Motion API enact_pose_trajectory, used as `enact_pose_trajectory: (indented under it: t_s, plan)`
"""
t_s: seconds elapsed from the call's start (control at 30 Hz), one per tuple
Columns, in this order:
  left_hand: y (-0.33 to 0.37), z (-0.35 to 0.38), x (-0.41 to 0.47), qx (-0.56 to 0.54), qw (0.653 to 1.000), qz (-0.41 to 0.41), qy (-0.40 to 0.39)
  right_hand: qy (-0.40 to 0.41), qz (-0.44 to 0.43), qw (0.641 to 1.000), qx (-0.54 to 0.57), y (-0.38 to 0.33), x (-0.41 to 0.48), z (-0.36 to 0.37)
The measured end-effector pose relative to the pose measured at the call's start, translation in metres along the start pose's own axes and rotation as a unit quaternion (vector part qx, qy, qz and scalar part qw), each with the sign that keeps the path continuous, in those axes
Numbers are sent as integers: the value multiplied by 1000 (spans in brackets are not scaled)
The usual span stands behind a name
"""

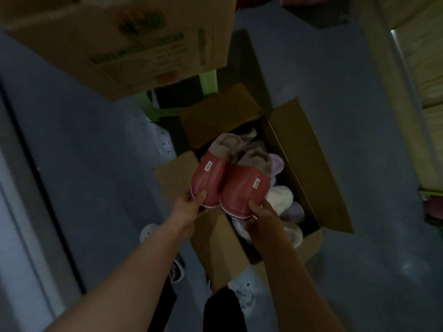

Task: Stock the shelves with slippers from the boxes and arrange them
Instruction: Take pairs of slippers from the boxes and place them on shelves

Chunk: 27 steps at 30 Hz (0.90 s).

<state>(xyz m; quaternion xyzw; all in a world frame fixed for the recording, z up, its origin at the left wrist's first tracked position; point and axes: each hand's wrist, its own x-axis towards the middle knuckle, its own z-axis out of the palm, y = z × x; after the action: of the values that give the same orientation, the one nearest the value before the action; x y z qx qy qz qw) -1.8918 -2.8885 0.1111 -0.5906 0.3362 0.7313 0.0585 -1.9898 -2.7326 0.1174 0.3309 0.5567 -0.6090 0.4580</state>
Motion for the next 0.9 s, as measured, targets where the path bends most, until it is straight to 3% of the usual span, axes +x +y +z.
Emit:
enact_pose_trajectory:
  t_s: [0.23, 0.53, 0.9]
  plan:
    - [-4, -14, -132, -119, 992, 27, -11, -40, 16, 998, 43, -28, -129, 3]
    - [-10, -25, -301, -269, 956, 113, -10, -86, -40, 990, -102, -56, -278, 17]
    - [-26, -73, -420, -360, 907, 218, -2, -217, -122, 938, -240, -32, -389, 37]
